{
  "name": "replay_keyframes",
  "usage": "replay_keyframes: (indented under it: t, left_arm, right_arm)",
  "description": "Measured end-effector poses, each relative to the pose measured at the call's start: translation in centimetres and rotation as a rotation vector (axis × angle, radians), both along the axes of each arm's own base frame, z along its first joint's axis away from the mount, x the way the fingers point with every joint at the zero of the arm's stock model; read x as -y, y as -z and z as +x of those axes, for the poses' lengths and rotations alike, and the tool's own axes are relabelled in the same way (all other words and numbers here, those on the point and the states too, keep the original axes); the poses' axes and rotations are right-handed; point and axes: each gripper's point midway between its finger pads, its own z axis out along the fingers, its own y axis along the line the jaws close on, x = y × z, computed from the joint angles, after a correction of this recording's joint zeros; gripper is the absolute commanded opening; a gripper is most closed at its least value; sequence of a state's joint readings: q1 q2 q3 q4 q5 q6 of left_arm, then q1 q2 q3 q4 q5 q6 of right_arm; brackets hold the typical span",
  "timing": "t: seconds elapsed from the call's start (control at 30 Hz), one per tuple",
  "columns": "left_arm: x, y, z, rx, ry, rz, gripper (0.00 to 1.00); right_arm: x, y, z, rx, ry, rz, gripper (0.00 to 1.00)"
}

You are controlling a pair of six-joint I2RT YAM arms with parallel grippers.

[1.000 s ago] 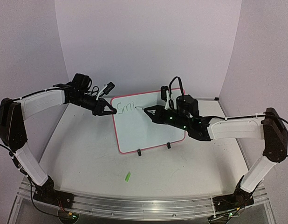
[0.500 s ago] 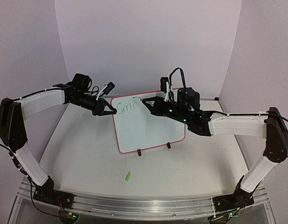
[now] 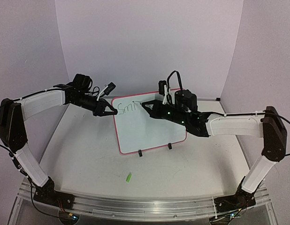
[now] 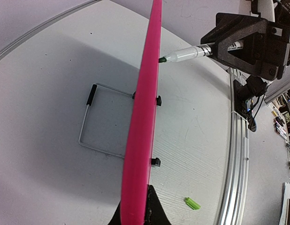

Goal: Write a sentence on the whiteboard

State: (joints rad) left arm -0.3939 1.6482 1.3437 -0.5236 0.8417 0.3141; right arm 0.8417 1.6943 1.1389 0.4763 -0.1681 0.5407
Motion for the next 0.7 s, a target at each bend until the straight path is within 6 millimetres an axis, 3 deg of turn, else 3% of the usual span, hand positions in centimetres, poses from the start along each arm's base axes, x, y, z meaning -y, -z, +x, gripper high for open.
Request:
replay_keyframes:
  t: [0.7]
  left_arm:
    - [0.0,0.01,0.0,0.0,0.0,0.0,0.0]
  right_arm:
    - [0.39,-0.73,-0.3,0.021,0.0,0.001,0.0]
